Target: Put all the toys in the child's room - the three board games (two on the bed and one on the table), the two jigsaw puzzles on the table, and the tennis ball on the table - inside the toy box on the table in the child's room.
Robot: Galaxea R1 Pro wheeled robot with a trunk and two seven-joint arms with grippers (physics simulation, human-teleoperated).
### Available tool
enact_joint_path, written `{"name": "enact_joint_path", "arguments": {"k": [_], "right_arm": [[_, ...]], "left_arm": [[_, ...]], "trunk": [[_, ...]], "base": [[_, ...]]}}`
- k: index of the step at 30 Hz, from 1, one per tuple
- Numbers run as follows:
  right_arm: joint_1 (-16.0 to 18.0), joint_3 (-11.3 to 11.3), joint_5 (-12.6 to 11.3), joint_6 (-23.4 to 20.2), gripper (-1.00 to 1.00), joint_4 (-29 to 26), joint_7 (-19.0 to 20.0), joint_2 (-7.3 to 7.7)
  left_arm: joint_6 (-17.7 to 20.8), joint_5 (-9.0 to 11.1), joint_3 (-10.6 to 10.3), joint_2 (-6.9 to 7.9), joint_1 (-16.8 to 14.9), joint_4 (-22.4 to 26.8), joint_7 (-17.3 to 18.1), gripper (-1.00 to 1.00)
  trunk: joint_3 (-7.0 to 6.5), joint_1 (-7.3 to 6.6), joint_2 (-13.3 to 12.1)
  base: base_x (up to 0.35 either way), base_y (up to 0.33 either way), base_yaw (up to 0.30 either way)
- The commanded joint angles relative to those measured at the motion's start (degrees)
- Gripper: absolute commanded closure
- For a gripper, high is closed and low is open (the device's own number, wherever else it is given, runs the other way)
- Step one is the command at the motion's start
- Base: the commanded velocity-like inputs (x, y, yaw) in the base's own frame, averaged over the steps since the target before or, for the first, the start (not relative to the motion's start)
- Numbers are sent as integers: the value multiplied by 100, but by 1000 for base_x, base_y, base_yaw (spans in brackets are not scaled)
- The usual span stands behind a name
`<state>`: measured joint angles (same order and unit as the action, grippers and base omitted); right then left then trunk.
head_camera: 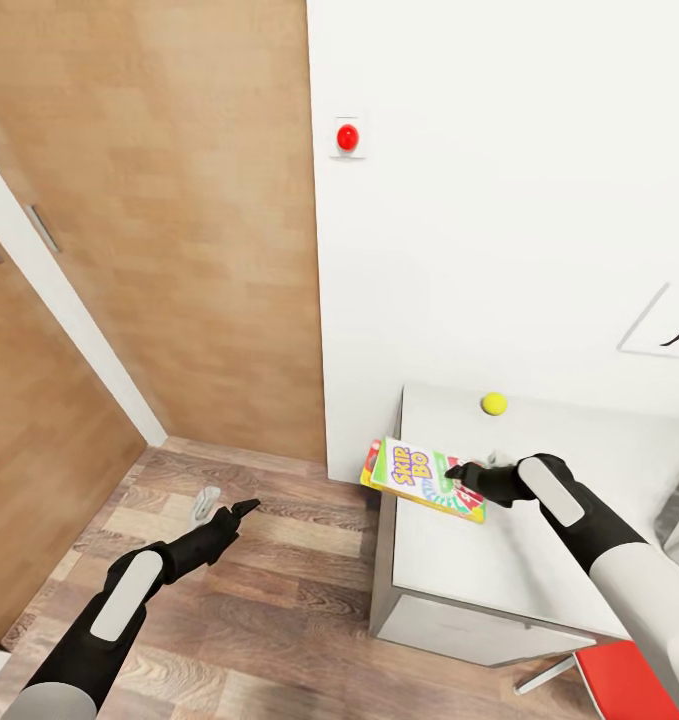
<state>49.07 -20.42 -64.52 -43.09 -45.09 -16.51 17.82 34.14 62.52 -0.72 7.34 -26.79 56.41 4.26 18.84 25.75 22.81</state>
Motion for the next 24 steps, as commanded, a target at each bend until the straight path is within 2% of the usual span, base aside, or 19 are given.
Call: {"name": "enact_joint_path", "arguments": {"k": [1,16,18,19,23,24], "right_arm": [[6,-26,-61,1,-100,-8,-54,7],[6,-14,-61,78,-100,-19,-59,162],[3,-13,-68,195,-100,-51,-60,273],[3,-13,-68,195,-100,-51,-60,273],[-16,18,-90,437,-100,-289,-69,710],[-16,18,-90,437,-100,-289,-69,710]], "left_arm": [[13,15,-7,4,-4,1,5,-100],[13,12,-14,-3,-4,1,5,-100],[13,10,-15,-4,-5,1,5,-100],[13,10,-15,-4,-5,1,5,-100],[-15,8,-22,-23,-8,1,8,-100],[-15,8,-22,-23,-8,1,8,-100]], "trunk": [[10,3,11],[10,3,11],[10,3,11],[10,3,11],[10,3,11],[10,3,11]], "base": [[0,0,11],[0,0,3],[0,0,0],[0,0,0],[0,0,0],[0,0,0]]}}
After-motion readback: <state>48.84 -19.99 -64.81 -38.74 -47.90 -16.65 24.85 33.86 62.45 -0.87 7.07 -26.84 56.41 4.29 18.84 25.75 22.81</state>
